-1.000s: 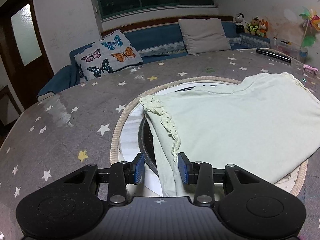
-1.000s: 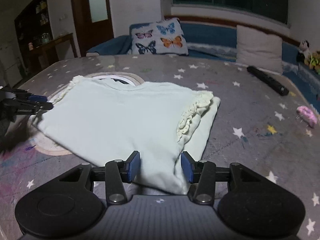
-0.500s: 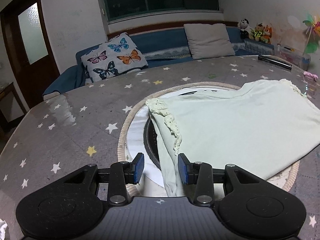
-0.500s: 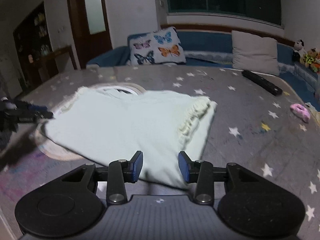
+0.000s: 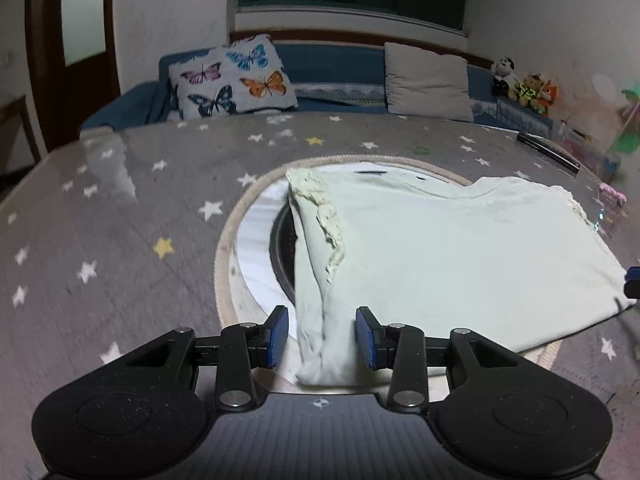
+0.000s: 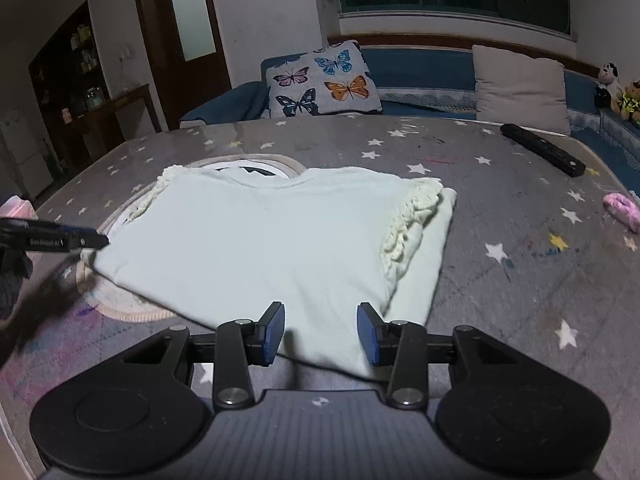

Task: Fold clothes
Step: 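Grasp the folded shirt edge with the left gripper while the right gripper grasps it too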

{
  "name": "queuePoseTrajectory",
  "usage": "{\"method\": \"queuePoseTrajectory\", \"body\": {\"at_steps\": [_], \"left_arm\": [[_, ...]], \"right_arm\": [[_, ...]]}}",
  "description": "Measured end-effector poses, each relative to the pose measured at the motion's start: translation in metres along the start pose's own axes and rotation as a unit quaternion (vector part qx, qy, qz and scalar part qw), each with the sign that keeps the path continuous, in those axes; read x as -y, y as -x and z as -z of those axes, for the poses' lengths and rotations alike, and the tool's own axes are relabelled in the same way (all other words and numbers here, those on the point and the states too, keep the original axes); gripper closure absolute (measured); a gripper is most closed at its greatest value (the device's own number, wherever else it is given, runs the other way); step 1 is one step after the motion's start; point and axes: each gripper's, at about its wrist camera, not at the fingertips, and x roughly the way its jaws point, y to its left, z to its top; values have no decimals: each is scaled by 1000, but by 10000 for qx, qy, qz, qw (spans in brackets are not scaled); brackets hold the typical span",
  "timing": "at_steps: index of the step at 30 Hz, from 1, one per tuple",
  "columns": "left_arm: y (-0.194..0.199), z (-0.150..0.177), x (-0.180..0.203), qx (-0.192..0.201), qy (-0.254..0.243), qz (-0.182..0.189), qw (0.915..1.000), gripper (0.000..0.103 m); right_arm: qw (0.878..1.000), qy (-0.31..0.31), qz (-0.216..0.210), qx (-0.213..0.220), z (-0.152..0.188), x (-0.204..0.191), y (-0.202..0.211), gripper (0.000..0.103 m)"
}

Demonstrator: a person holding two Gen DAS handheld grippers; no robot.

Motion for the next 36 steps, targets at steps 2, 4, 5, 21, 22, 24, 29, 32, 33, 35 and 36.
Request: {"method": "queuePoseTrajectory", "body": {"at_steps": [2, 4, 5, 21, 22, 24, 29, 32, 33, 35, 36], "left_arm": [[-2, 2, 0, -43, 136, 0, 9999, 63], [-1, 2, -1, -38, 280, 0, 9996, 64], [-1, 1, -1, -43, 321, -3, 9995, 64], [25, -10, 20, 508, 788, 403, 9948, 92], [25, -12, 24, 550, 772, 418, 9946, 92], [25, -15, 31, 600, 745, 461, 9943, 92], [22, -21, 49, 667, 719, 578, 9935, 93], [21, -22, 58, 705, 671, 643, 9932, 93], [21, -23, 60, 720, 645, 659, 9931, 93], [20, -23, 64, 725, 613, 699, 9930, 93], [20, -23, 66, 719, 603, 725, 9929, 93]], "right_arm": [[10000, -15, -1, -27, -2, -2, -4, 63], [10000, 9, -30, -62, -3, -5, -7, 63], [10000, 38, -34, -71, -3, -6, -7, 63], [9969, 325, -672, -266, -66, -48, -32, 58], [9960, 330, -772, -296, -74, -54, -38, 58], [9938, 375, -984, -358, -93, -69, -53, 56], [9847, 918, -1352, -597, -130, -111, -90, 50], [9762, 1195, -1591, -861, -145, -136, -115, 46], [9729, 1310, -1656, -947, -147, -145, -123, 46], [9699, 1410, -1686, -1050, -148, -155, -135, 43], [9682, 1457, -1702, -1115, -148, -160, -142, 43]]}}
